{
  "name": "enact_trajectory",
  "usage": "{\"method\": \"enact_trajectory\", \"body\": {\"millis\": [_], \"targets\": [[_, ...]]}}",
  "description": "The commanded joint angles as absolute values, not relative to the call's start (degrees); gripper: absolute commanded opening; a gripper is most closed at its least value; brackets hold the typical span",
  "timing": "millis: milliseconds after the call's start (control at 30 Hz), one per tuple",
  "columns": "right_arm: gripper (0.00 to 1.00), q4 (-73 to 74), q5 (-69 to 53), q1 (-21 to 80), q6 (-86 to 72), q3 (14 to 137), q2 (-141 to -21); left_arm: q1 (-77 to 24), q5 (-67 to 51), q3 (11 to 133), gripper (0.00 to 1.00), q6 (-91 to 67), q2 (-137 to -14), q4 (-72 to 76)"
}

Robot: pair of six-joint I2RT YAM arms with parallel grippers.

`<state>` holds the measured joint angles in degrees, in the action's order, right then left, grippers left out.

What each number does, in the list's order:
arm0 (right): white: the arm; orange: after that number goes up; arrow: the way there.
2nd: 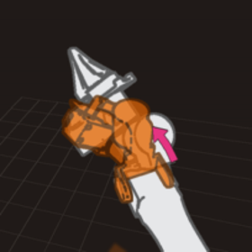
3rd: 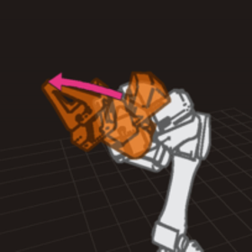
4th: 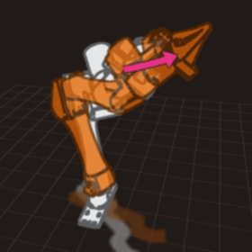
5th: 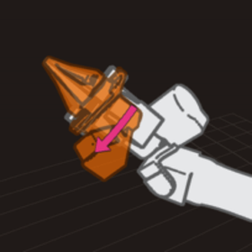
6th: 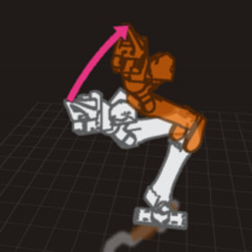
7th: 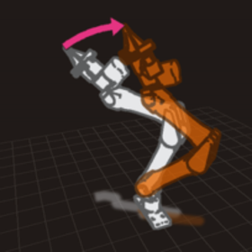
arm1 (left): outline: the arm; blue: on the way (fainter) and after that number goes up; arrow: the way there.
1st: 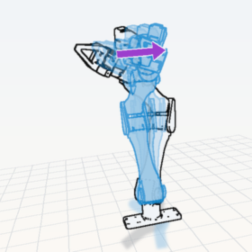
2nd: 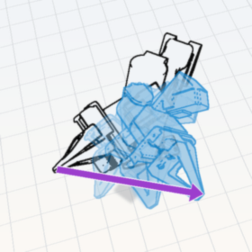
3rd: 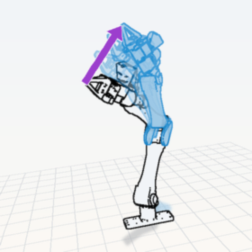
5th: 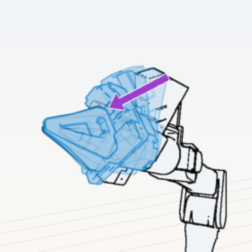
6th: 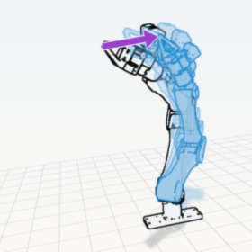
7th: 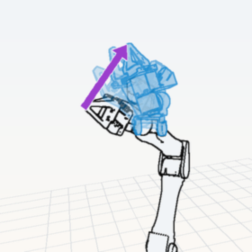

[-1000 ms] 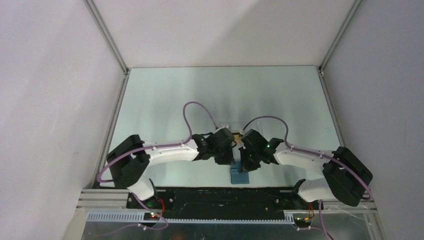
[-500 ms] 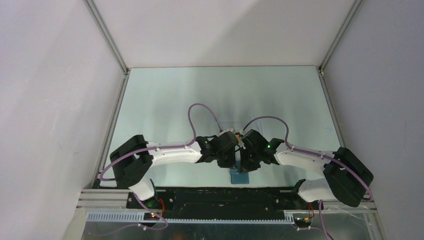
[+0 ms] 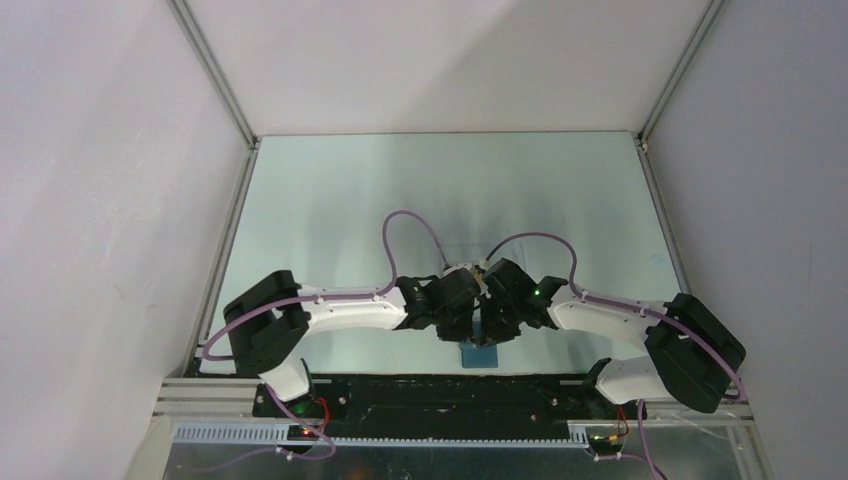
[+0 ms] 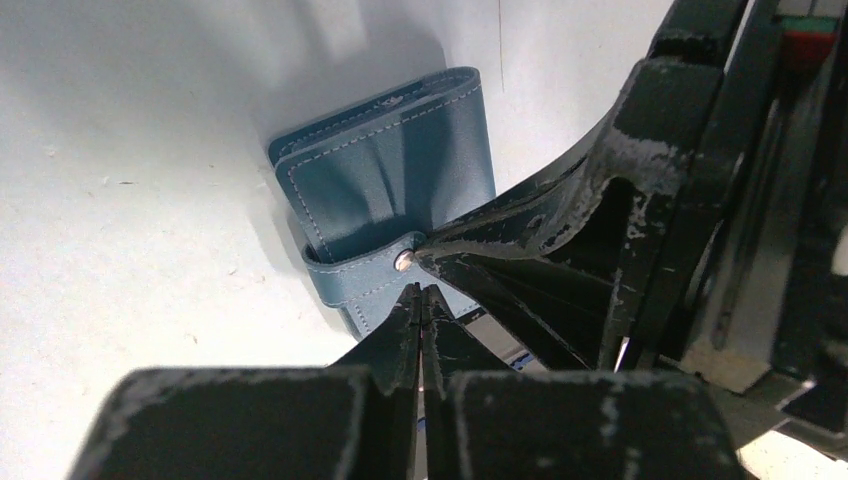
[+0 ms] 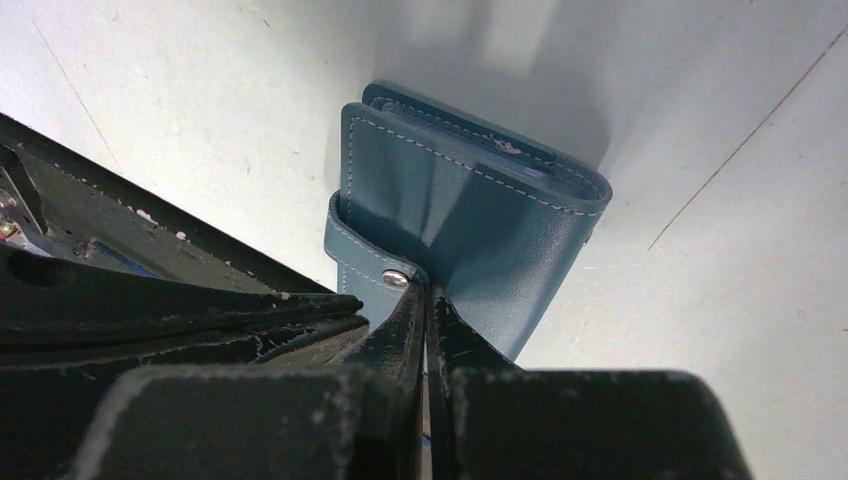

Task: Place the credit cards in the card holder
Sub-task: Close the card holder at the center of the board.

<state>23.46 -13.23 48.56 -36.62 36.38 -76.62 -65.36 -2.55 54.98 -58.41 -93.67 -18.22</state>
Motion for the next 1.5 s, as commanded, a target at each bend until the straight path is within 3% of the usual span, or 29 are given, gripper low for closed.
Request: {"method": "enact_trajectory", "body": {"millis": [0,1467], "targets": [[0.0,22.0,-13.0,48.2,-37.0,35.8,-77.3,-66.1,-3.0,56.9,0.0,-57.6,-94.3,-18.2],[0.0,20.4,-13.3,47.0,-36.6,35.8,-82.7,-61.5,-4.2,49.9,0.0,-66.5,-104.0,-18.3]]}}
